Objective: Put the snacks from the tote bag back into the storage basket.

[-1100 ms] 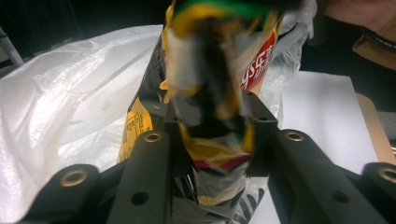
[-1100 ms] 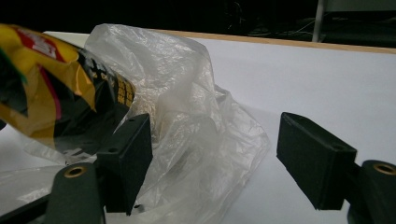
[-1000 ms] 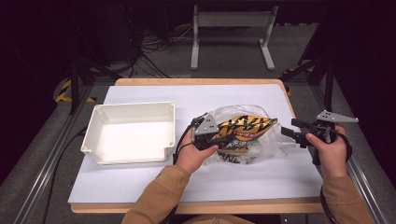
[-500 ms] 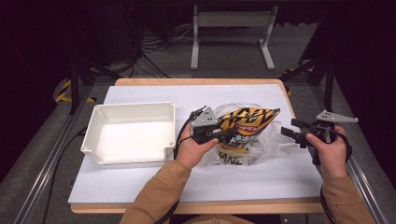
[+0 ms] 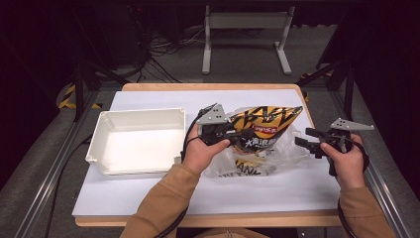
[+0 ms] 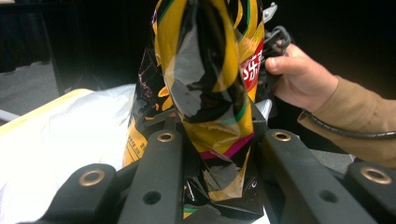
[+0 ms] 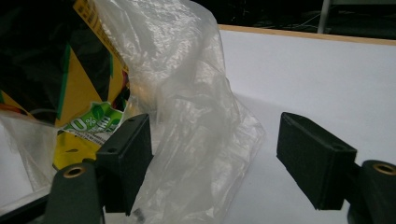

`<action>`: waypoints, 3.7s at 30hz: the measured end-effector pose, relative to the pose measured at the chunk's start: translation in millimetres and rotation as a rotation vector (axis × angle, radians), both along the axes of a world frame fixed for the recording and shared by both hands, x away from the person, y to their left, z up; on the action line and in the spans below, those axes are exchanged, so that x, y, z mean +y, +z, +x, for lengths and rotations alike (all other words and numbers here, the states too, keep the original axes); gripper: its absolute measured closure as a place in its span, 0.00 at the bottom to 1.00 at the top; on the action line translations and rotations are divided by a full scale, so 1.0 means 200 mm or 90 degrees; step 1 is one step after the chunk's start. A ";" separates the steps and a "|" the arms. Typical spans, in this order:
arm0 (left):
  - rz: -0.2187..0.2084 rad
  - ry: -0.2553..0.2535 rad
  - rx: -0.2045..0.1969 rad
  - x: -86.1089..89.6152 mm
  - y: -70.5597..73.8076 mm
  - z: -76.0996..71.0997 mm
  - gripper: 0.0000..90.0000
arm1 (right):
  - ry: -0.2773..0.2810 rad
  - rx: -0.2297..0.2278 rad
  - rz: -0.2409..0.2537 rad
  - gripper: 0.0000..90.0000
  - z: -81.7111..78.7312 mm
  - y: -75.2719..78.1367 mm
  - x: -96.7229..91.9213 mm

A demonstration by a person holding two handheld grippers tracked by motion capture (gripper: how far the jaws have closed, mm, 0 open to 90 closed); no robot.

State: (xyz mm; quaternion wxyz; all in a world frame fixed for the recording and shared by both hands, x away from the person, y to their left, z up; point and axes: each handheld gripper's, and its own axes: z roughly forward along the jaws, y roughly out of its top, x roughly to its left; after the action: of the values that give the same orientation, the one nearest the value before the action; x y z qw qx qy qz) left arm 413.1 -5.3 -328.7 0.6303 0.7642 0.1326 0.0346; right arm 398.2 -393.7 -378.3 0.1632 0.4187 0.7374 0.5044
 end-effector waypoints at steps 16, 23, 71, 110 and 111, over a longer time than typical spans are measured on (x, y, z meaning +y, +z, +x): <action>-0.030 -0.017 -0.001 0.01 0.11 0.02 0.85 | 0.014 0.015 -0.019 0.30 0.01 -0.03 0.04; -0.036 -0.024 0.002 0.02 0.16 0.02 0.85 | 0.012 0.021 -0.020 0.30 0.01 -0.04 0.04; 0.013 -0.045 0.013 0.25 0.38 0.04 0.88 | 0.016 0.008 -0.016 0.30 0.02 -0.02 0.04; 0.000 0.122 0.023 0.87 0.34 0.09 0.87 | 0.019 0.013 -0.026 0.29 0.00 -0.03 0.07; -0.001 0.126 0.023 0.88 0.34 0.09 0.87 | 0.017 0.010 -0.028 0.29 0.00 -0.03 0.06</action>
State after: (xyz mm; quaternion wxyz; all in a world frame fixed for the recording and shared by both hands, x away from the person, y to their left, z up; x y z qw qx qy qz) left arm 431.9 170.9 -260.7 0.6220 0.7473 0.2188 0.0827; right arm 397.5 -381.0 -384.0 0.1594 0.4089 0.7550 0.4872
